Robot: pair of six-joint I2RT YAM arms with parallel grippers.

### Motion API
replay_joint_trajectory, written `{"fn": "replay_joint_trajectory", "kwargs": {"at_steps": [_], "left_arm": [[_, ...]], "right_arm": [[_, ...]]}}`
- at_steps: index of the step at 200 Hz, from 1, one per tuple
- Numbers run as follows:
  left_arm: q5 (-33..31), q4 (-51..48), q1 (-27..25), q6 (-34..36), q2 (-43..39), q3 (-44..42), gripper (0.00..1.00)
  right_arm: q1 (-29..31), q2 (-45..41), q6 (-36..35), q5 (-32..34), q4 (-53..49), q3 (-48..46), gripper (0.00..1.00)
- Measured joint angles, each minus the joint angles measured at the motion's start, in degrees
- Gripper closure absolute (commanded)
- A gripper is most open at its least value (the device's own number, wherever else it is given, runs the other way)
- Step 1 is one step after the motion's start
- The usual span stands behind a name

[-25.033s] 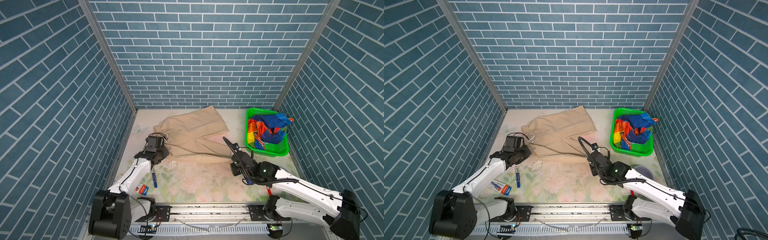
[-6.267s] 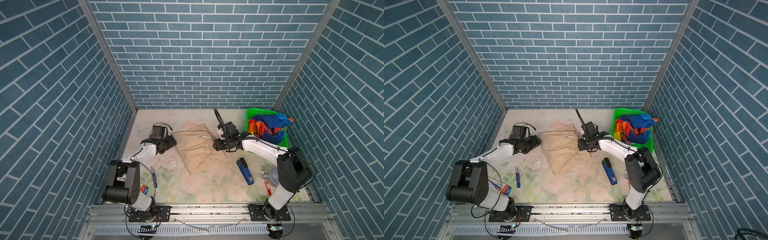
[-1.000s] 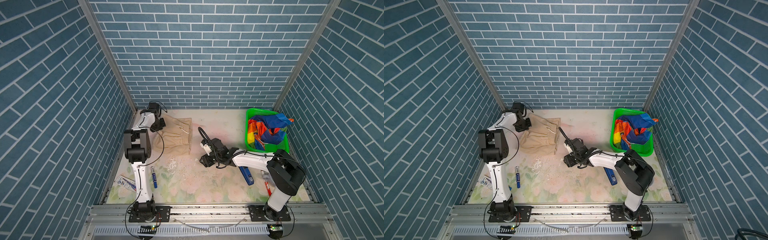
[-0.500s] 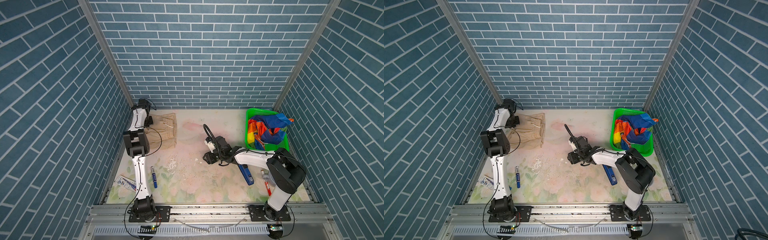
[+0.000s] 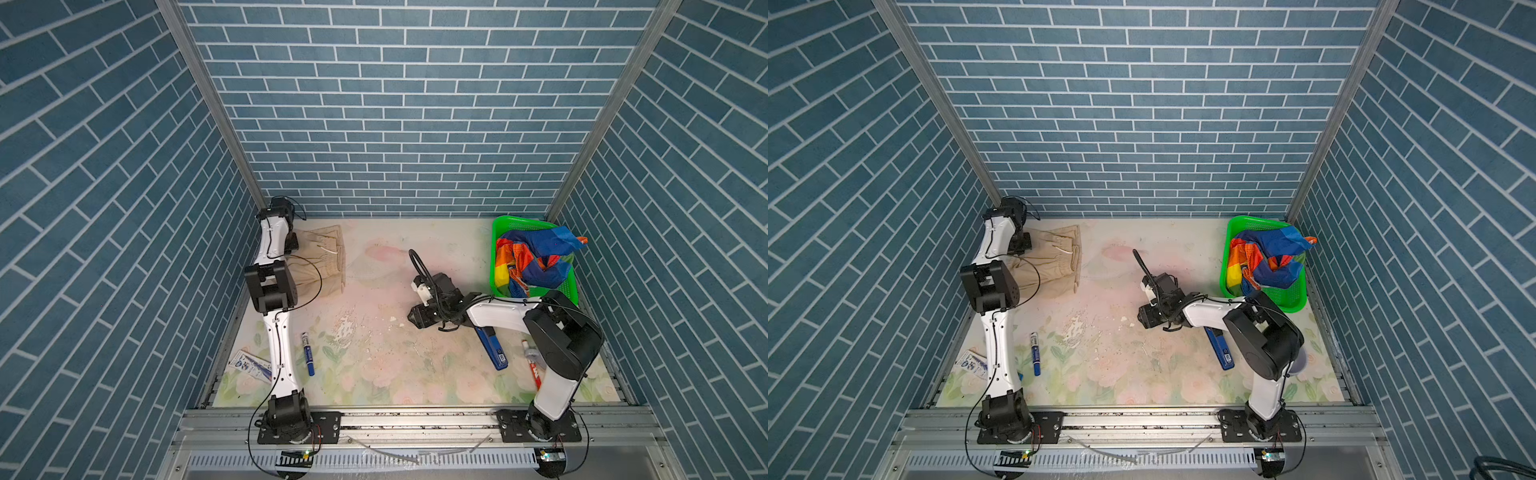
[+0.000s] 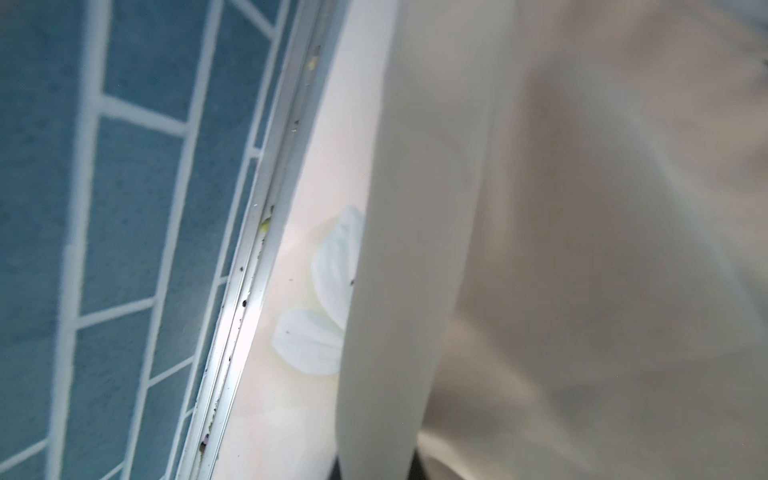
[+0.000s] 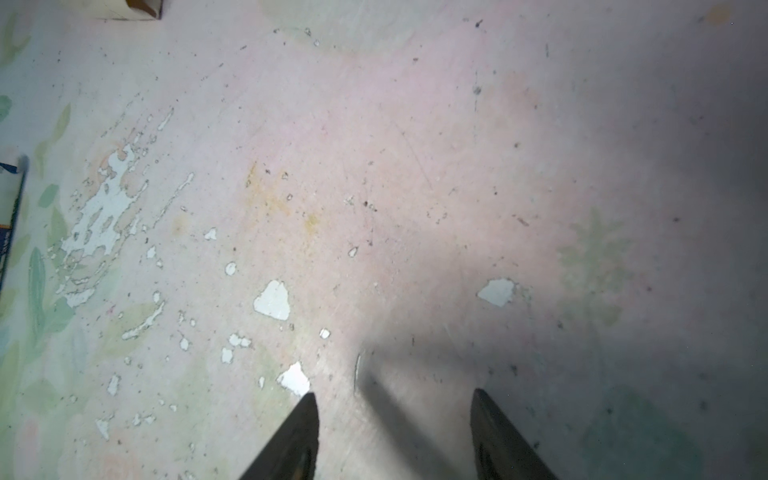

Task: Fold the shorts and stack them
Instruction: 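Drag the folded shorts with the left gripper into the far corner, then release the shorts with the left gripper while the right reaches into the basket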

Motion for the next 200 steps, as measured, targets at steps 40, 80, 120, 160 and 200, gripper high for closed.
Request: {"fn": "replay_joint_trajectory", "kwargs": {"at_steps": [40, 80, 120, 160, 200], "left_arm": [[0.0, -0.3, 0.9, -1.5, 0.0, 0.3, 0.48], [-2.8, -2.2, 0.6, -5.1, -3.8, -0.9, 0.3], [-5.9, -0.3, 0.2, -10.4, -24.2, -12.7, 0.22], [-4.6, 6.1, -4.6, -14.0, -49.7, -25.8, 0.2], [0.0, 16.8, -18.7, -15.6, -67.3, -49.3, 0.08]], "right_arm": [[-0.1, 0.1, 0.0, -0.4, 0.4, 0.0, 0.42], [-0.1, -2.0, 0.5, 0.2, 0.0, -1.7, 0.41], [-0.1, -10.8, 1.1, 3.8, -3.5, -3.7, 0.35], [-0.2, -22.9, 2.0, 12.7, -10.5, -4.0, 0.21], [-1.0, -31.8, 2.4, 24.3, -22.8, -1.6, 0.01]]}}
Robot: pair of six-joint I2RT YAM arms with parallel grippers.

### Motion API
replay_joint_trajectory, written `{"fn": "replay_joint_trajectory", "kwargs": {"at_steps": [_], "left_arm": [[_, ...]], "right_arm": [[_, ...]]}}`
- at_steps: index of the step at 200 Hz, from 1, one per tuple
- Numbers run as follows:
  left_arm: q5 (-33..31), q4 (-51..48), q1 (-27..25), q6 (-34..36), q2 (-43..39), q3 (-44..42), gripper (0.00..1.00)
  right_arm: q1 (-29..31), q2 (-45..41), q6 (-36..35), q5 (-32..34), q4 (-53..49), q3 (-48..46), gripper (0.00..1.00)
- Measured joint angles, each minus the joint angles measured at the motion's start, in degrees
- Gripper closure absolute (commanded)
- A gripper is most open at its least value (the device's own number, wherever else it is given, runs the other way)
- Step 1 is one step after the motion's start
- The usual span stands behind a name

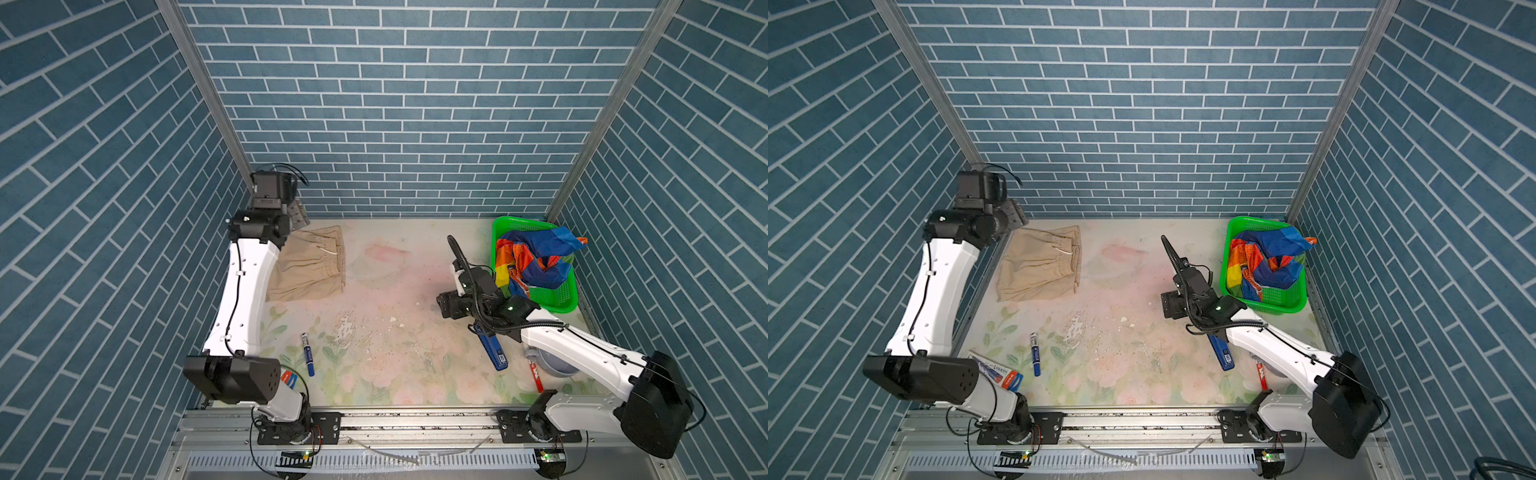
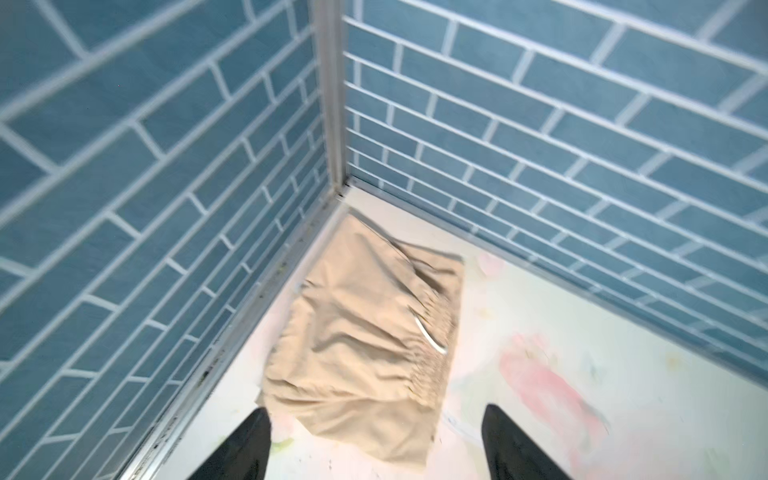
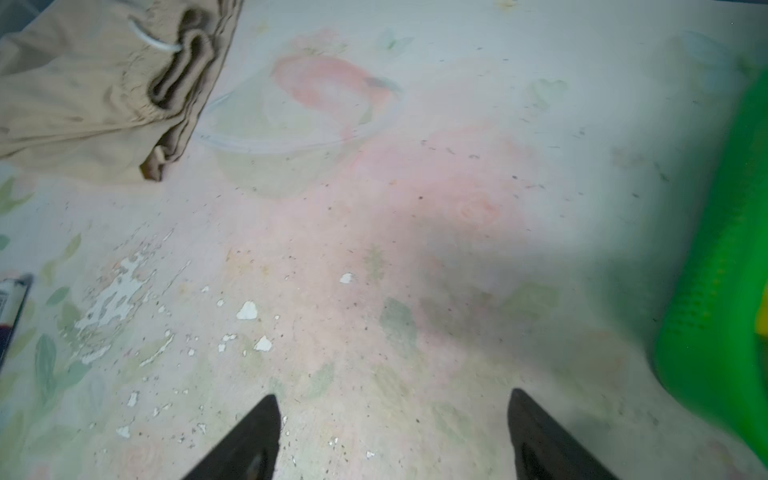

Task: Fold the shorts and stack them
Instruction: 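Release the shorts with the left gripper while the right reaches into the basket, then lift the rainbow shorts out of the green basket with the right gripper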

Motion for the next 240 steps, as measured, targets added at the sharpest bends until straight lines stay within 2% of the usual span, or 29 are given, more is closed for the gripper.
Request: {"fn": "replay_joint_trajectory", "kwargs": {"at_steps": [2, 5, 30, 52, 89, 105, 130, 154, 198, 206, 210, 214, 227, 232, 240], "left_arm": [[0.3, 0.6, -0.8, 0.1, -0.6, -1.3, 0.02], [0.3, 1.7, -2.2, 0.1, -1.7, -3.6, 0.01], [2.5, 7.7, -13.5, -0.8, -7.5, -18.4, 0.0], [4.2, 11.4, -18.5, -1.8, -12.1, -26.4, 0.0], [6.2, 16.4, -21.0, -5.2, -26.7, -36.7, 0.0], [7.0, 17.5, -21.6, -6.6, -33.2, -39.4, 0.01], [8.0, 18.0, -21.6, -8.1, -39.1, -42.3, 0.01], [8.3, 17.0, -21.6, -8.7, -40.3, -44.4, 0.02], [8.7, 14.6, -21.6, -8.7, -40.2, -47.4, 0.01], [8.7, 14.3, -21.6, -8.7, -40.3, -47.7, 0.01], [8.7, 14.3, -21.6, -8.8, -40.3, -47.8, 0.01], [8.7, 14.3, -21.6, -8.8, -40.3, -47.9, 0.01], [8.7, 14.6, -21.6, -8.9, -40.2, -48.8, 0.01], [8.8, 14.7, -21.6, -9.1, -40.1, -49.1, 0.01], [9.2, 15.1, -21.6, -9.5, -39.8, -49.9, 0.01]], "right_arm": [[-0.2, -0.2, 0.0, 0.7, -0.9, 0.5, 0.01], [-0.4, -0.4, -0.1, 1.6, -2.1, 1.1, 0.01], [-3.8, -0.9, 0.0, 8.3, -10.5, 7.6, 0.01], [-9.7, -1.8, 0.0, 11.9, -14.7, 10.7, 0.01], [-22.9, -2.4, -0.2, 15.6, -19.2, 11.9, 0.03], [-28.9, -0.7, -0.8, 15.1, -20.3, 12.5, 0.05], [-36.0, 4.3, -1.5, 12.5, -20.4, 14.0, 0.09], [-39.1, 11.3, -2.5, 9.0, -19.6, 16.1, 0.13], [-39.5, 25.4, -5.6, 6.2, -16.7, 23.4, 0.19], [-39.6, 27.2, -6.2, 5.7, -16.1, 24.4, 0.25], [-39.6, 28.0, -6.8, 5.5, -15.7, 25.0, 0.31], [-39.6, 28.7, -7.0, 5.2, -15.5, 25.5, 0.41], [-39.9, 30.8, -8.5, 4.1, -15.2, 27.8, 0.88], [-40.0, 31.6, -8.7, 3.6, -15.3, 28.9, 1.0], [-40.2, 32.5, -9.0, 3.0, -15.6, 30.9, 1.0]]}}
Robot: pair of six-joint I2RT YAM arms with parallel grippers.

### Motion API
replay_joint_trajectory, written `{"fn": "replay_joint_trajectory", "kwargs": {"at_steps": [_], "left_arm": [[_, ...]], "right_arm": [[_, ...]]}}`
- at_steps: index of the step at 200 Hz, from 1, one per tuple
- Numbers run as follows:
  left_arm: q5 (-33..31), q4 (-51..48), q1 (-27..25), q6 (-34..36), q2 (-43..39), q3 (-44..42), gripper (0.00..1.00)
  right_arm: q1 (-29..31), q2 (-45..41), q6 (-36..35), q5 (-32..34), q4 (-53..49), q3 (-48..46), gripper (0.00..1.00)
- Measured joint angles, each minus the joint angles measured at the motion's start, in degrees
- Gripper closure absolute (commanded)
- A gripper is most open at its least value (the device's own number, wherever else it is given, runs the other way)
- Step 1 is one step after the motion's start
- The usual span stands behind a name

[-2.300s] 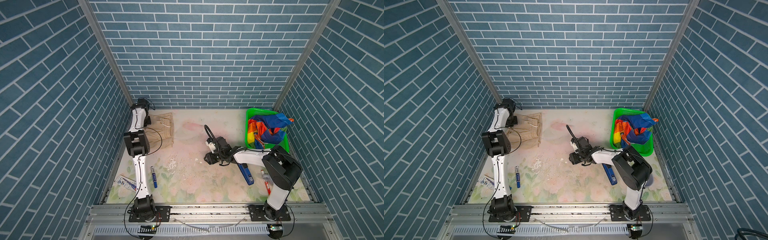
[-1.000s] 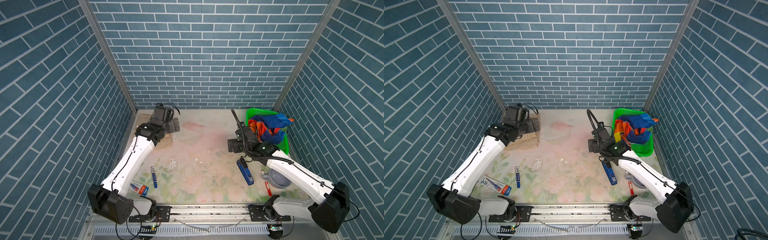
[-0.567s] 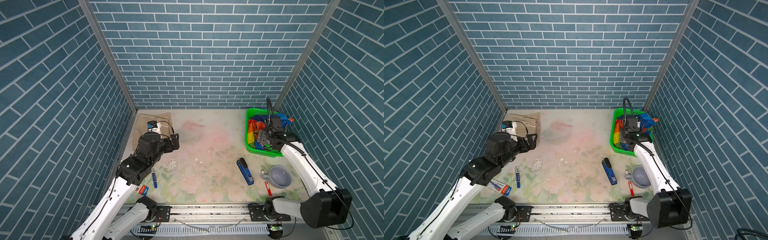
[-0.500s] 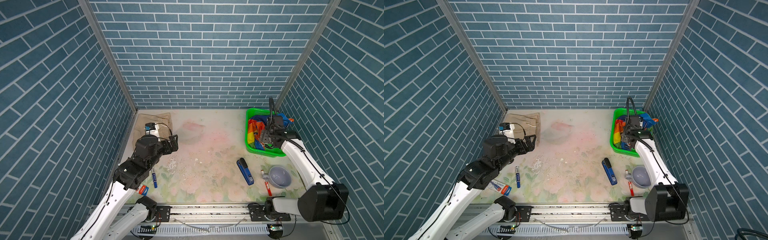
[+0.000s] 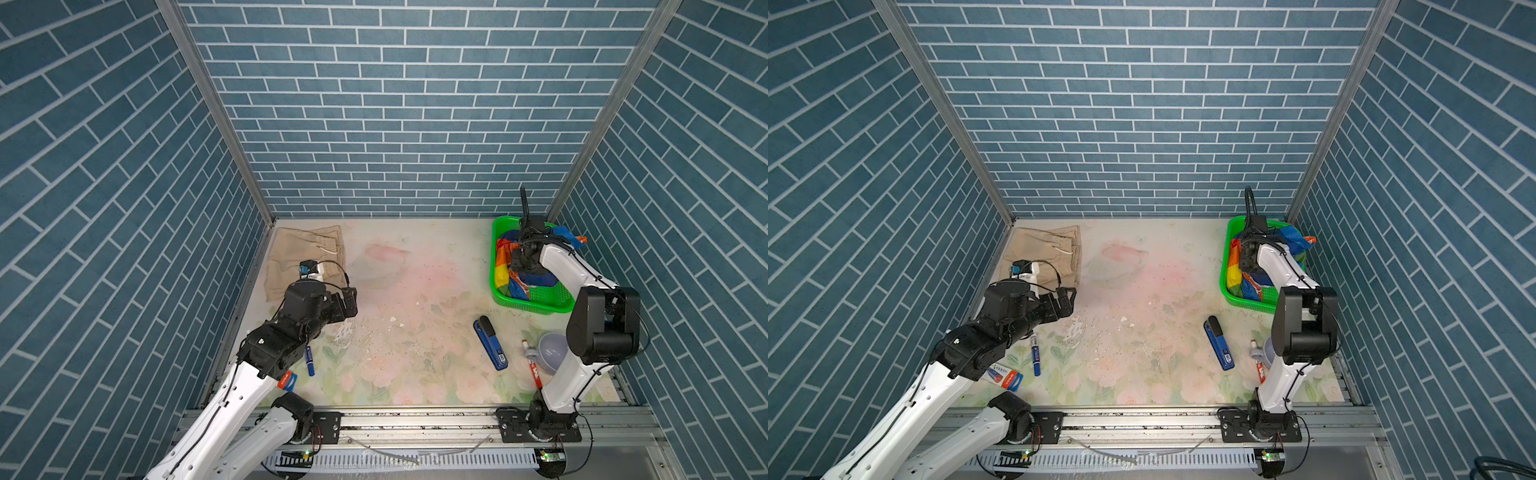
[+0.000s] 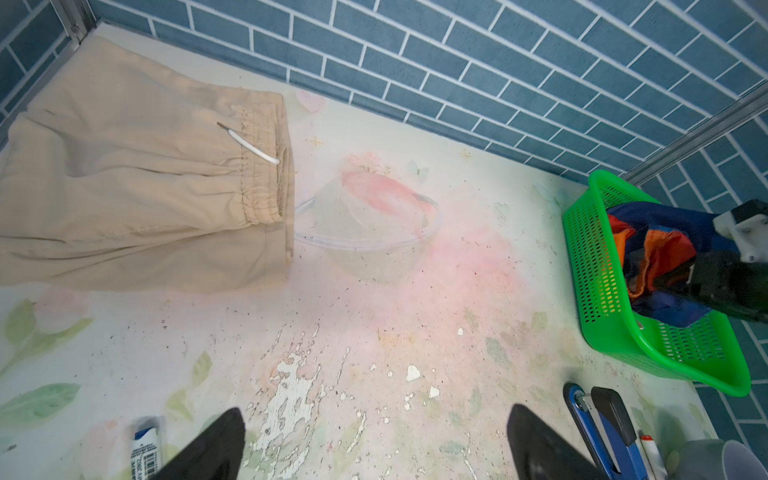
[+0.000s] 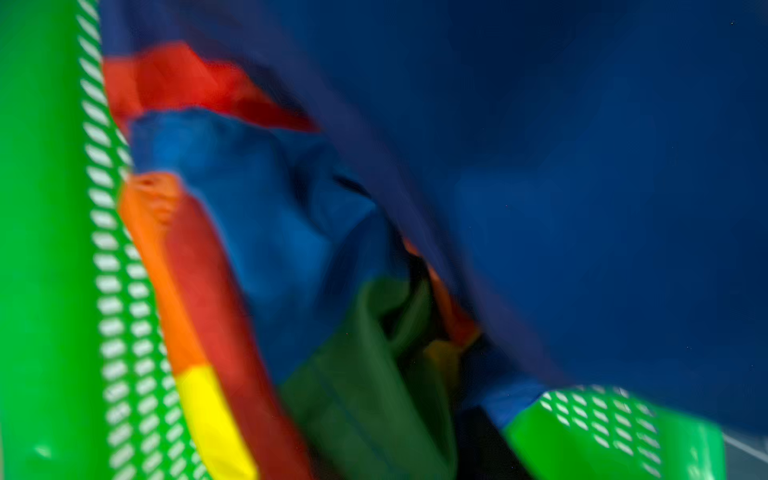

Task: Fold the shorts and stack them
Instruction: 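Lift the rainbow shorts out of the green basket with the right gripper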

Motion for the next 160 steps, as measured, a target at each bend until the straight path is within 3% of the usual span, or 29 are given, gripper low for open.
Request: {"fn": "replay_joint_trajectory", "kwargs": {"at_steps": [36, 62, 105, 160], "left_arm": [[1.7, 1.4, -0.1, -1.2, 2.9, -1.7, 0.01], [3.1, 3.3, -0.1, -2.1, 4.9, -1.7, 0.01], [5.3, 6.5, -0.2, -4.1, 8.6, -1.7, 0.02], [6.1, 8.0, -0.3, -5.0, 9.4, -1.7, 0.01]], "right_arm": [[0.3, -0.9, -0.6, -1.1, -1.5, 8.7, 1.0], [4.6, -6.4, -2.7, 2.4, -1.7, 14.8, 1.0], [22.1, -17.1, -12.0, 9.2, 4.4, 25.2, 1.0], [39.4, -19.6, -22.4, 9.8, 15.4, 29.2, 1.0]]}}
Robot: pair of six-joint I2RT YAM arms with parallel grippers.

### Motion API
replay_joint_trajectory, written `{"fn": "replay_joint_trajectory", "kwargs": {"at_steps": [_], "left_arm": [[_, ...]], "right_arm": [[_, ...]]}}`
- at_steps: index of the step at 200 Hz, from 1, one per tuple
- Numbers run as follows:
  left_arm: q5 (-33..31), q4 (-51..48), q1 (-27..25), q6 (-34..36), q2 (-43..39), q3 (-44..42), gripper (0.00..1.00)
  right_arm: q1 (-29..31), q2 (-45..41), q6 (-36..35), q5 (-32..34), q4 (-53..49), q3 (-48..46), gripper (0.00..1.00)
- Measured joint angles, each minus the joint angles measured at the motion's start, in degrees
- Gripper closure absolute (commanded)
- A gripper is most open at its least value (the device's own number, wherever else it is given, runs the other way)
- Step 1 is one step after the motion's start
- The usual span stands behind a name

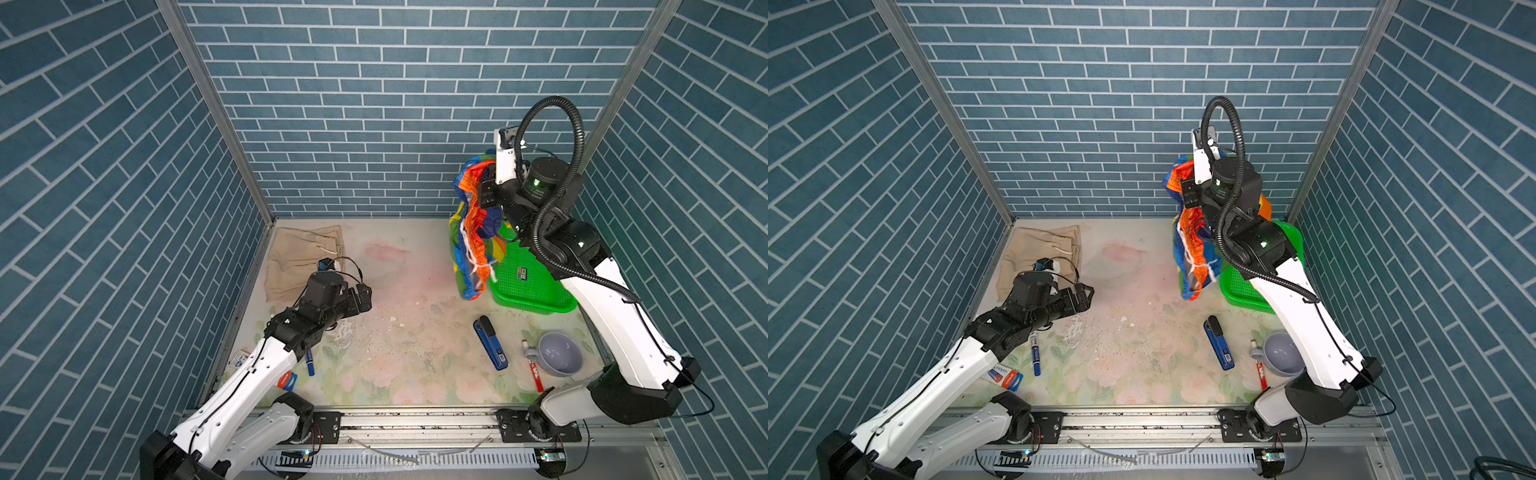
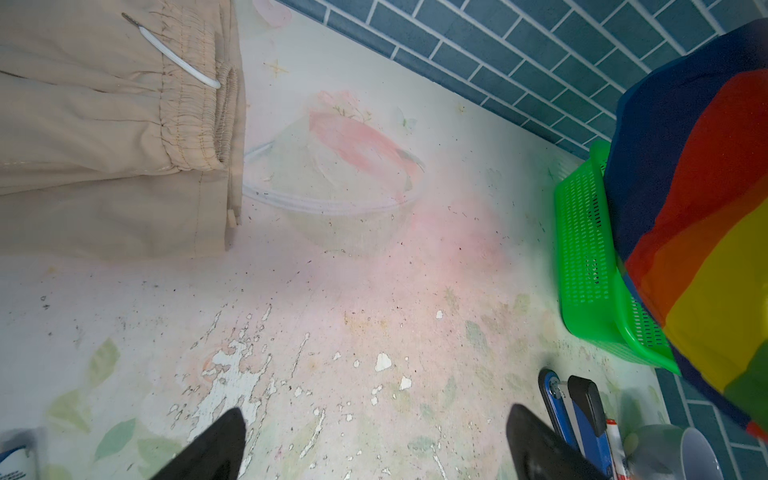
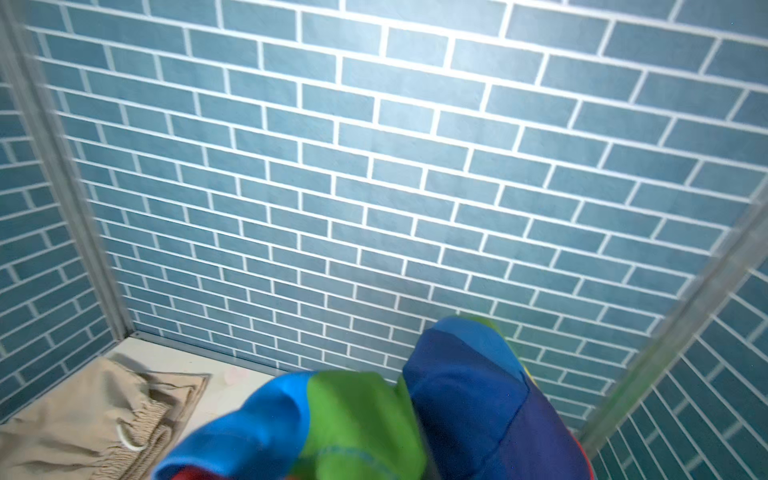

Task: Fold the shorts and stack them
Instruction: 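Lift the rainbow shorts out of the green basket with the right gripper, then reach the left gripper to the rainbow shorts' waistband and grasp it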

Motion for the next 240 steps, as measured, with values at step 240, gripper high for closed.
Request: {"fn": "replay_joint_trajectory", "kwargs": {"at_steps": [240], "left_arm": [[12.4, 1.7, -9.7, 2.7, -2.4, 19.3, 0.0]], "right_arm": [[14.8, -3.8, -12.8, 5.9, 9.3, -3.1, 1.0]]}}
